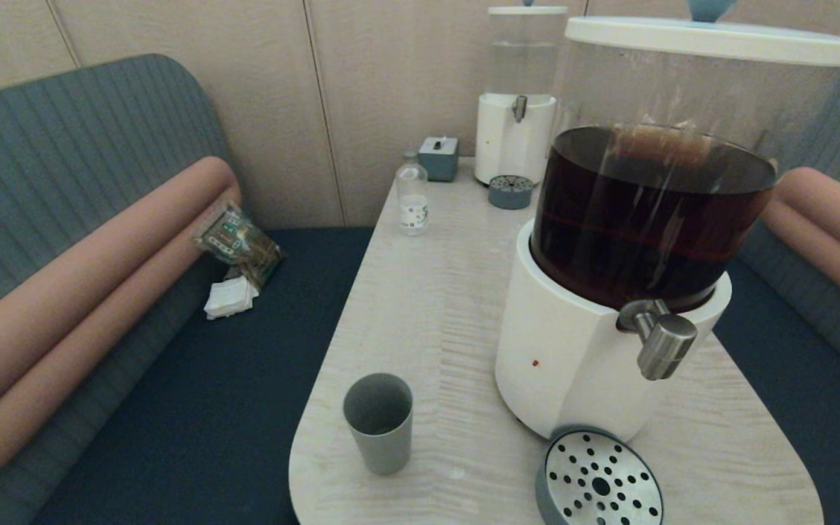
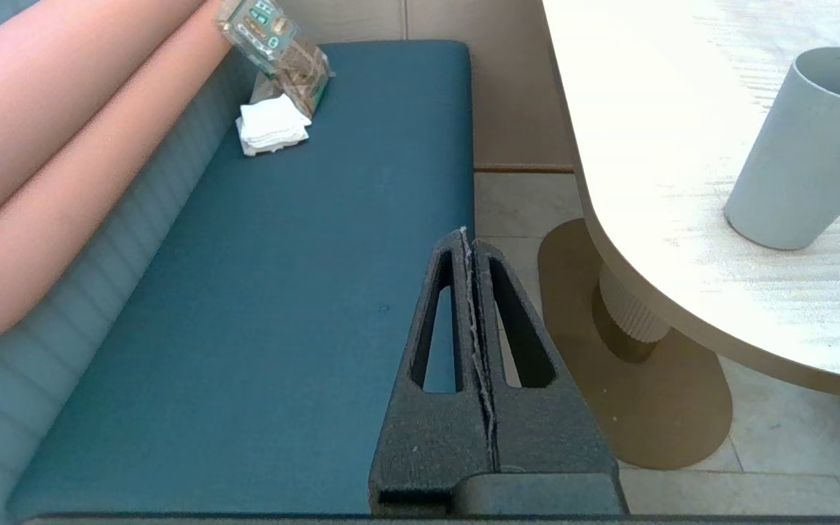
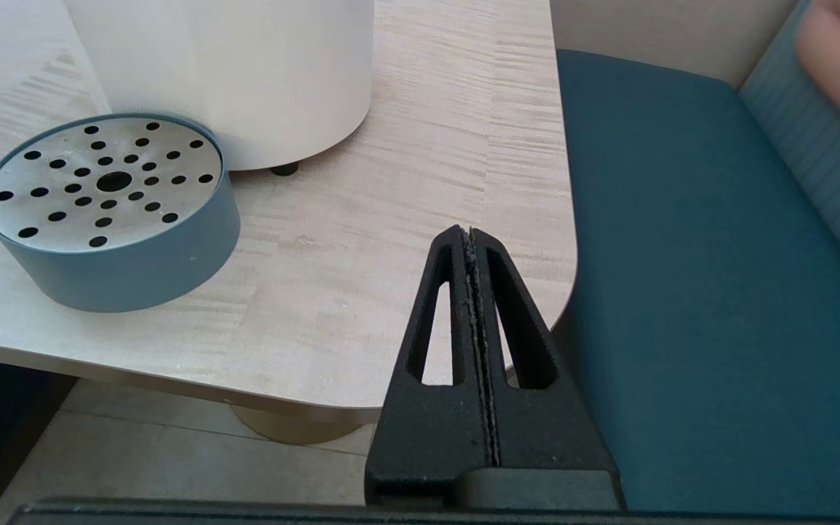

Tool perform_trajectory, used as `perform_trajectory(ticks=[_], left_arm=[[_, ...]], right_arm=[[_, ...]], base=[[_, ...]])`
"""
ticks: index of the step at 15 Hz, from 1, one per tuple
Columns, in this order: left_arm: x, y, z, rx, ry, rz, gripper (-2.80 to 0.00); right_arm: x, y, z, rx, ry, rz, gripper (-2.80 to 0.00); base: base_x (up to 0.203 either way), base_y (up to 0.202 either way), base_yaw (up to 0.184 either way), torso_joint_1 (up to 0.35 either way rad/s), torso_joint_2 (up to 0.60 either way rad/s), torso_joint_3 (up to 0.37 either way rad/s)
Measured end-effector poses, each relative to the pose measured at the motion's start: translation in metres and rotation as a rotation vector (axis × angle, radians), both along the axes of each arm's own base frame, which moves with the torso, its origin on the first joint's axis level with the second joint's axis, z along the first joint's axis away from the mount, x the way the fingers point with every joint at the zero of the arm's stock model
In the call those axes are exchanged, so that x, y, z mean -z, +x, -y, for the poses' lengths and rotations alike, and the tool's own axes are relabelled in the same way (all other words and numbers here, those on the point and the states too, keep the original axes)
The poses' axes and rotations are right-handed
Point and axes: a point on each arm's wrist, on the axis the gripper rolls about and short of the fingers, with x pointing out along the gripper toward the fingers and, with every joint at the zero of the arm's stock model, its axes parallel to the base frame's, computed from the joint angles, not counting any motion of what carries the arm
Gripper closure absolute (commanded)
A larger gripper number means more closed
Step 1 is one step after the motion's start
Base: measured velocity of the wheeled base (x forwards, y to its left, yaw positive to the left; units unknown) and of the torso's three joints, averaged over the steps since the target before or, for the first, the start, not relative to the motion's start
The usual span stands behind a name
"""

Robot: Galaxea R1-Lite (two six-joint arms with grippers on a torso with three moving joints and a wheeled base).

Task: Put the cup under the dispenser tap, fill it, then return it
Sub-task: Pick up the cup

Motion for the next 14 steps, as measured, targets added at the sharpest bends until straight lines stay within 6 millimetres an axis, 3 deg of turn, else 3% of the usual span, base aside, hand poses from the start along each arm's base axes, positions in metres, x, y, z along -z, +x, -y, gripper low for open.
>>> perform_trajectory(ticks=[14], left_arm=[[-0.0083,-0.0033,0.001,0.048,-0.069,0.011,0.0]], right_arm=[[0.0,0.0,0.0,0.002,0.004,0.0,0.0]], base=[[0.0,0.0,0.0,0.0,0.0,0.0]])
